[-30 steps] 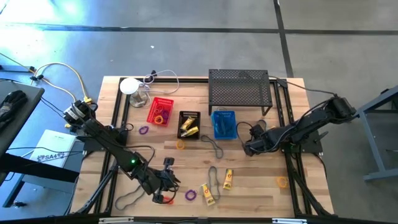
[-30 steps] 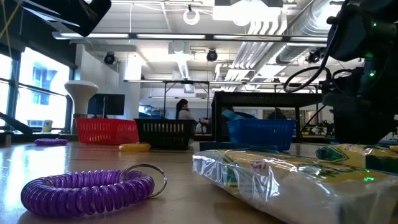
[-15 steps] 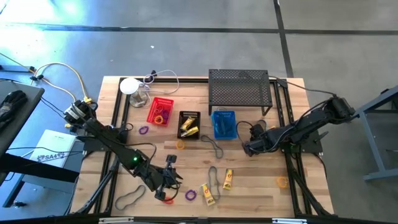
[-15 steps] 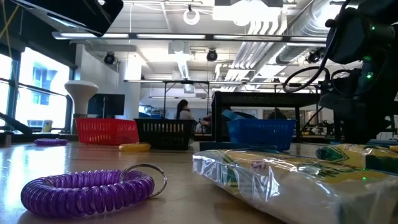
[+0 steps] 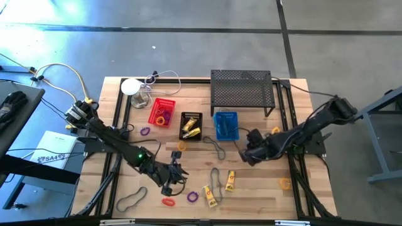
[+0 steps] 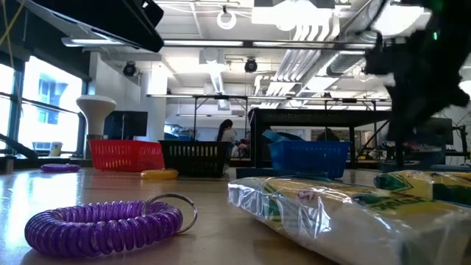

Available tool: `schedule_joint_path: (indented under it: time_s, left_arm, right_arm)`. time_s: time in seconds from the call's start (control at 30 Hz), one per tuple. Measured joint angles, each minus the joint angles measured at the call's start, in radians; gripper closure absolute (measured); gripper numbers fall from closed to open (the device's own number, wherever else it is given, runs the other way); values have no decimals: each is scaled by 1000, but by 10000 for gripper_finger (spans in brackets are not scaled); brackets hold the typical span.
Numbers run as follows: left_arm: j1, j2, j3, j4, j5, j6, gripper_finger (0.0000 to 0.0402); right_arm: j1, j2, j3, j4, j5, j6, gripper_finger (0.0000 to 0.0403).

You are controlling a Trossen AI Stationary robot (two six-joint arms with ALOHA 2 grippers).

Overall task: Pick & Place Office Desk Supplies
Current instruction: Put the blue rubber band into the blue bin

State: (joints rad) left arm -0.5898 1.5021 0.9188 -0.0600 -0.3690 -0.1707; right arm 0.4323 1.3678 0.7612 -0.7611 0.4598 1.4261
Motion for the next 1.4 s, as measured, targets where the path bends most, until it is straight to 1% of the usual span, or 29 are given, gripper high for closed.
schedule_joint_path:
  time_s: [0.1,0.17,0.27,0.43,0.53,0.7,0.77,0.87,0.93,1.03,1.17,1.23,1.4]
  left_arm:
    - [8,0,0,2,7,0,337]
    - [9,0,0,-3,7,0,337]
    - [4,0,0,-17,7,0,337]
    - [-15,0,0,-54,7,-47,337]
    - [-36,0,-1,-86,7,-108,337]
    - [-88,0,-14,-107,7,-219,337]
    - [-111,0,-17,-105,6,-264,337]
    - [-145,0,-22,-105,-1,-328,337]
    - [-167,0,-23,-104,-8,-359,337]
    - [-195,0,-23,-97,-46,-382,337]
    - [-227,0,-23,-88,-138,-384,337]
    - [-235,0,-23,-88,-161,-389,337]
    - [-238,0,-23,-88,-169,-440,337]
  right_arm:
    - [50,0,91,-41,41,35,400]
    - [79,0,138,-48,57,29,400]
    - [108,0,189,48,84,-65,400]
    - [124,-1,223,259,154,-294,400]
    - [103,-2,223,342,205,-440,400]
    - [26,-2,223,349,301,-572,400]
    - [-14,-2,223,353,321,-622,400]
    - [-67,0,223,354,319,-687,400]
    - [-101,19,223,365,306,-715,400]
    - [-137,65,223,384,270,-757,400]
    - [-171,142,222,398,261,-766,400]
    - [-178,179,222,396,251,-745,400]
    - [-180,237,222,328,241,-643,400]
